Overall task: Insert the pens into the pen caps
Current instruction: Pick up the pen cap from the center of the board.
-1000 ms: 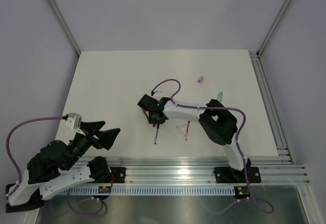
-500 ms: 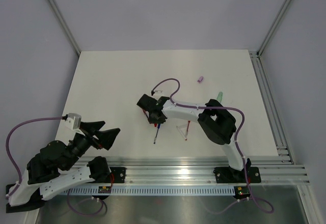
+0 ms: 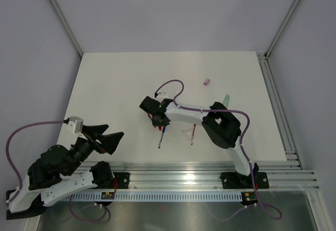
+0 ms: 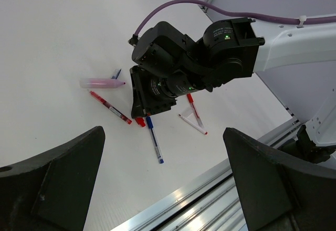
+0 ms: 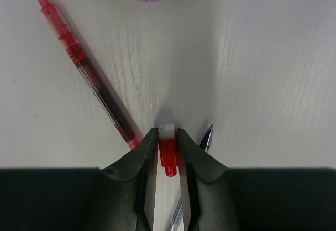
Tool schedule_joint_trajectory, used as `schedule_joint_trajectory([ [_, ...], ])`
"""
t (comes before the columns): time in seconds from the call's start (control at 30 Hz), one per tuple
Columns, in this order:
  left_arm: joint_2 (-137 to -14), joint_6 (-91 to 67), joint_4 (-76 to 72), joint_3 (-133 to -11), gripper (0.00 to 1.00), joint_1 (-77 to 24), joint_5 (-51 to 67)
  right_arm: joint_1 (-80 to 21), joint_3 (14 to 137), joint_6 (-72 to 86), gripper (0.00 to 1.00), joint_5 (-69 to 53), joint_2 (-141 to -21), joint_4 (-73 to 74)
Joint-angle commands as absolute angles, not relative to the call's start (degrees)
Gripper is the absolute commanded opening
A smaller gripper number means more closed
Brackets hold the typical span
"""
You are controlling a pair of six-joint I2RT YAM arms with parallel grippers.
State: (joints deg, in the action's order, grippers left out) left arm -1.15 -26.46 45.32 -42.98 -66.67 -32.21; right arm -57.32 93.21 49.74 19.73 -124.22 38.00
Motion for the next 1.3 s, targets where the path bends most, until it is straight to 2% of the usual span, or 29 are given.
schedule_joint_trajectory([
  [0.0, -0.4, -25.2, 42.7, -42.8, 0.99, -66.4, -31.3, -56.9, 93.7, 50.2, 0.27, 21.6, -126.4, 40.7],
  [0.2, -0.4, -25.4, 42.7, -42.9, 0.99, -66.4, -31.3, -56.8, 93.5, 50.1, 0.29, 21.1, -126.6, 41.0],
  [0.3, -0.4, -25.5, 43.0, -42.9, 0.99, -66.3, -31.6, -56.9, 93.5, 50.2, 0.26, 20.8, -126.7, 40.8],
  [0.33, -0.5, -25.7, 43.1, -43.0, 0.99, -66.3, -31.7, -56.8, 93.5, 49.9, 0.22, 20.4, -126.7, 40.6],
  [0.37, -0.5, -25.8, 43.2, -43.0, 0.99, -66.3, -31.8, -56.8, 93.6, 49.8, 0.14, 20.1, -126.7, 40.4],
  [0.6, -2.5, -27.6, 44.8, -43.4, 0.99, -66.3, -33.9, -56.3, 96.2, 47.4, 0.02, 20.9, -123.7, 39.0],
  [0.93, -10.4, -33.0, 43.9, -44.6, 0.99, -66.3, -32.4, -55.0, 92.0, 42.6, 0.0, 21.0, -108.1, 30.2],
  [1.13, -18.4, -36.3, 36.2, -43.5, 0.99, -66.4, -23.8, -53.8, 79.9, 40.4, 0.0, 20.3, -94.1, 24.5],
  [1.27, -34.3, -40.0, 25.9, -41.7, 0.99, -66.4, -19.7, -50.8, 67.6, 38.3, 0.01, 19.6, -80.7, 22.4],
])
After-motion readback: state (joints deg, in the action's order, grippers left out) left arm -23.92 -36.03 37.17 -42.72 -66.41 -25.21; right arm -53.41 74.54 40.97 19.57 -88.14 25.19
